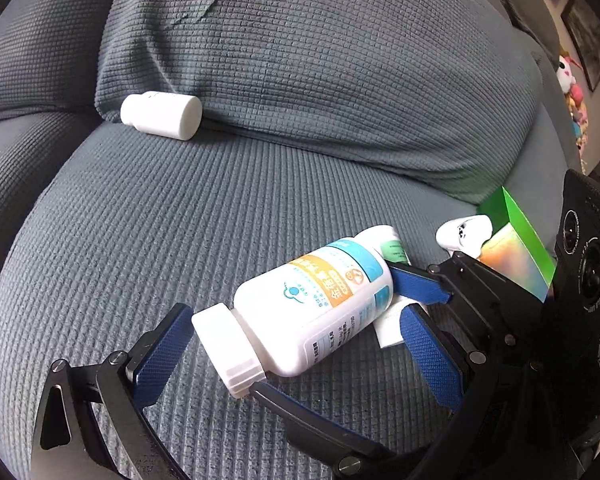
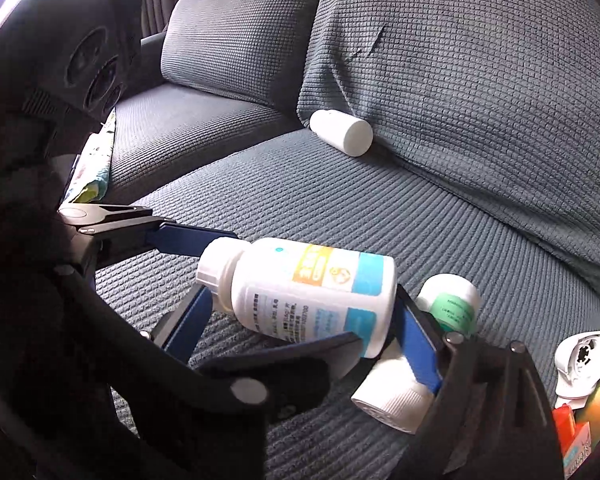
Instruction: Organize rigid objects
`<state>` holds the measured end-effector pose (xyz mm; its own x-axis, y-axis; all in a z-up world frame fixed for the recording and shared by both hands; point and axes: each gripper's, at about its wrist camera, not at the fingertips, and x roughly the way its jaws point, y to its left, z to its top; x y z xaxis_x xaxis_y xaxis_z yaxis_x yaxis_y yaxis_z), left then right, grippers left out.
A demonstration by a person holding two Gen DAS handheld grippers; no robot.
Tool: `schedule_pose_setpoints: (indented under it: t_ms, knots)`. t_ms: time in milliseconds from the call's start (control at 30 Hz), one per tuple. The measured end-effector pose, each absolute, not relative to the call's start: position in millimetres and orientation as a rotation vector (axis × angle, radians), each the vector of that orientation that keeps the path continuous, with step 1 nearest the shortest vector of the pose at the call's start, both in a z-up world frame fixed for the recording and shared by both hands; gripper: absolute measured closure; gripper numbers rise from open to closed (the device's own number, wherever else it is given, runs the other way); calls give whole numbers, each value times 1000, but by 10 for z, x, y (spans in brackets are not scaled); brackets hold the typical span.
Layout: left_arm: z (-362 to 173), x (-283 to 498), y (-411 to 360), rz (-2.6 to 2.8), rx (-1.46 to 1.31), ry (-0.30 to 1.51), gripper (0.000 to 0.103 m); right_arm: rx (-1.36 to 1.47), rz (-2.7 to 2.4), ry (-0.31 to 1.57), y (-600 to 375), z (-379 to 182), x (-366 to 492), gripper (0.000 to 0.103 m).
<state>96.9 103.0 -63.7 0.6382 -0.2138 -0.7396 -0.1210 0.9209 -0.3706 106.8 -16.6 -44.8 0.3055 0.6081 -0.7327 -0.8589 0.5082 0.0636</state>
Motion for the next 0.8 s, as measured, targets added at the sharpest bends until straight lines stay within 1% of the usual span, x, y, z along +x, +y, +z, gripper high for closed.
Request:
schedule_pose_setpoints:
  t_ms: [133,433,600,667,700,800]
  knots:
    - [-639,950,1054,-48,-425,882,3,-366,997,771,-187,-429,1062,19]
    - [-602,892,1038,-32,-420,866,3,-342,973,745,-227,-386,1019,28]
    - [-601,862,1016,-16,-422,863,3,-347,963,738,-229,-386,990,28]
    - [-593,860,1014,-10,-422,864,3,-345,965,723,-241,-362,959,29]
    - [-587,859,1012,-12,-423,862,3,-341,967,713,-249,-342,950,32]
    - [-567,848,984,-7,-412,858,3,-347,960,689,-264,-299,919,33]
